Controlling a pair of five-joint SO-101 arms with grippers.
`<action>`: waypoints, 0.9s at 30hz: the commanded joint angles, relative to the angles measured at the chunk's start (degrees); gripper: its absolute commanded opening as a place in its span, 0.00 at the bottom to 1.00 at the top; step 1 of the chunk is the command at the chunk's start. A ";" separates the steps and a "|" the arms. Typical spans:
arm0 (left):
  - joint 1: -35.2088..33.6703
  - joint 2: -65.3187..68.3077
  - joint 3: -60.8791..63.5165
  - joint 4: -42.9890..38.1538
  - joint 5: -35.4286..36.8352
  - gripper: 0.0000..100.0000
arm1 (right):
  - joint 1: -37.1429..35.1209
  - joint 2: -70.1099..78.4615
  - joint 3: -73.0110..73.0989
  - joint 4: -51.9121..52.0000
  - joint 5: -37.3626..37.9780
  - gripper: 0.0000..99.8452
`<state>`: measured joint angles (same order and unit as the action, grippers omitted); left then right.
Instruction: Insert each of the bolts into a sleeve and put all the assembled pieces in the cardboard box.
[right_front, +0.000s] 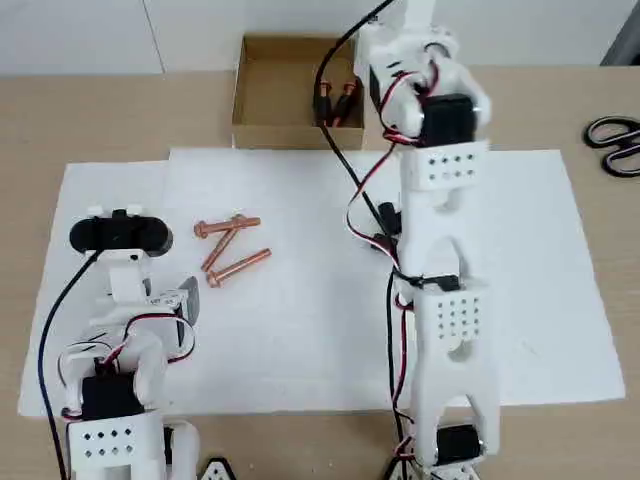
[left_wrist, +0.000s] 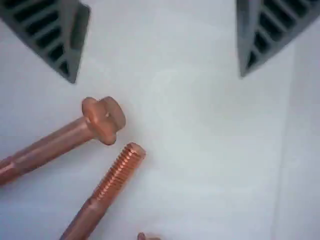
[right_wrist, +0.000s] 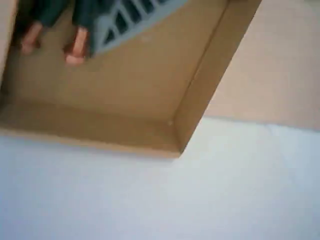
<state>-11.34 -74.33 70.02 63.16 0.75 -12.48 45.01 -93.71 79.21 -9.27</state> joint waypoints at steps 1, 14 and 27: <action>-0.18 -0.88 -0.57 0.35 -0.26 0.20 | 0.48 -9.89 -2.64 11.47 0.35 0.19; -0.26 -0.88 -0.57 1.05 -0.26 0.20 | -1.27 -25.27 -2.64 17.19 0.53 0.19; -0.26 -0.88 -0.57 1.05 -0.26 0.20 | -3.03 -36.26 8.70 18.07 5.80 0.19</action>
<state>-11.34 -74.33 70.02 64.04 0.66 -14.86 11.34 -91.69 96.70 -7.34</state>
